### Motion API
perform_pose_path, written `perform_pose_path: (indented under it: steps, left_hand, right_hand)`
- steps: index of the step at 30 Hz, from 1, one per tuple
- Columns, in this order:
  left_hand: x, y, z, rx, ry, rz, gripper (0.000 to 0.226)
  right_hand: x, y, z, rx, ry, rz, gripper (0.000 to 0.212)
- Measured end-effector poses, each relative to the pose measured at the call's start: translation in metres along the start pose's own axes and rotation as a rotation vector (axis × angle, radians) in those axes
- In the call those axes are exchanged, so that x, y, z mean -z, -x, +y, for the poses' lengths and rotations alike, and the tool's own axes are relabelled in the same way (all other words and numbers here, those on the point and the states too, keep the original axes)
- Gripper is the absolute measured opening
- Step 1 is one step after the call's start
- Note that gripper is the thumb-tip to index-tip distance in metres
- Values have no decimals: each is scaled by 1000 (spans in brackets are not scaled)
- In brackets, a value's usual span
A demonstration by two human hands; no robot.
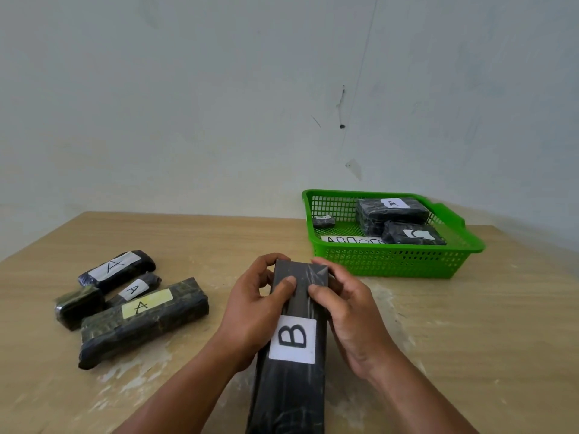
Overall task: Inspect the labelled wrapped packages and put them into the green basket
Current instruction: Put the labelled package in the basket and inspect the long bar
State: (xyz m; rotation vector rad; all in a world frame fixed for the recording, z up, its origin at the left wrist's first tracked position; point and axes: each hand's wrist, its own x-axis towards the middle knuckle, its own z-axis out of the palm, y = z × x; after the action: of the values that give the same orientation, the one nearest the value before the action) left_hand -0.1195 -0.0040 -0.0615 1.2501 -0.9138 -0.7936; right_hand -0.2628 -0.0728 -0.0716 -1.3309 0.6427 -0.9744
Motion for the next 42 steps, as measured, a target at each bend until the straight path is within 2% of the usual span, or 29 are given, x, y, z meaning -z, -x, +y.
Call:
perform_pose_path:
  steps: [3, 14, 21, 26, 30, 34, 42]
  left_hand:
    - [4, -2, 2, 18, 43, 26, 23]
    - [11, -3, 4, 22, 42, 53, 25]
    - [16, -2, 9, 38, 105, -47, 36]
    - [9, 2, 9, 38, 95, -127, 31]
    - [-1, 3, 12, -13, 112, -135, 40]
    - [-7, 4, 16, -4, 113, -194, 39]
    - [-6, 4, 19, 6, 121, -183, 35]
  right_hand:
    - [1, 2, 0, -9, -26, -74, 56]
    - [1, 2, 3, 13, 10, -110, 62]
    - [3, -4, 6, -35, -94, -73, 58]
    - [-2, -2, 4, 37, 26, -37, 33]
    - [-8, -1, -8, 112, 179, -78, 54]
    - [-9, -1, -12, 119, 107, -91, 75]
    - [-10, -4, -22, 86, 28, -102, 37]
